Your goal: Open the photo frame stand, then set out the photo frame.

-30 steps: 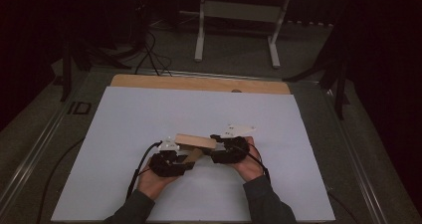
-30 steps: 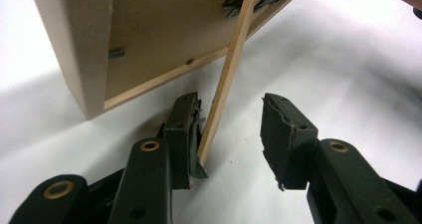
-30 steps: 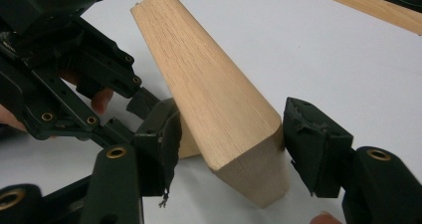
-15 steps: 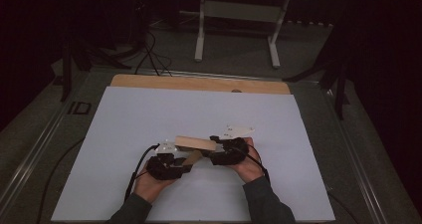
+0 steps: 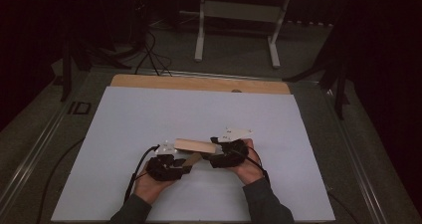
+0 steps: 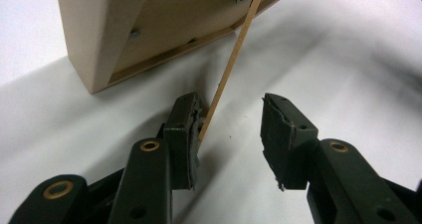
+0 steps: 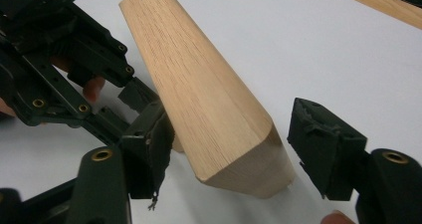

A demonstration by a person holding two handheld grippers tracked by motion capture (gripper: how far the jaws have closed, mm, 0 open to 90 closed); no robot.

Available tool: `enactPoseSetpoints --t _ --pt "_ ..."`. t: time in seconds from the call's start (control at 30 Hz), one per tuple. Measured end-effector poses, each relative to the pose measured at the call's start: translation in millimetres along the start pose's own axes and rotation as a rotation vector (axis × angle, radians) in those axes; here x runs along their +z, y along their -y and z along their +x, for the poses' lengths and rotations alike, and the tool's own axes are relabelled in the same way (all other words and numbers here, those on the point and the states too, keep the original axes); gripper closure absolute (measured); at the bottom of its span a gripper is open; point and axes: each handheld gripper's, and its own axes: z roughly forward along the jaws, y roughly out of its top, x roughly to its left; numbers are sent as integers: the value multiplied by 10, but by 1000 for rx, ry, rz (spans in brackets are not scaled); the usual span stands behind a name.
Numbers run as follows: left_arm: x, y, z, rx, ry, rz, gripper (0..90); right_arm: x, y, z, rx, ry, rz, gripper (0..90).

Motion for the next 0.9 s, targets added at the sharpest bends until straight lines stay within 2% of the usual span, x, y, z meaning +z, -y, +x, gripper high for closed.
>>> enactPoseSetpoints --t 0.27,0.9 --pt "-45 13 -2 1 -7 -3 589 -27 4 -4 1 4 -1 306" --pt "-147 21 15 -1 -18 -30 589 -77 -18 22 -32 -8 -12 281"
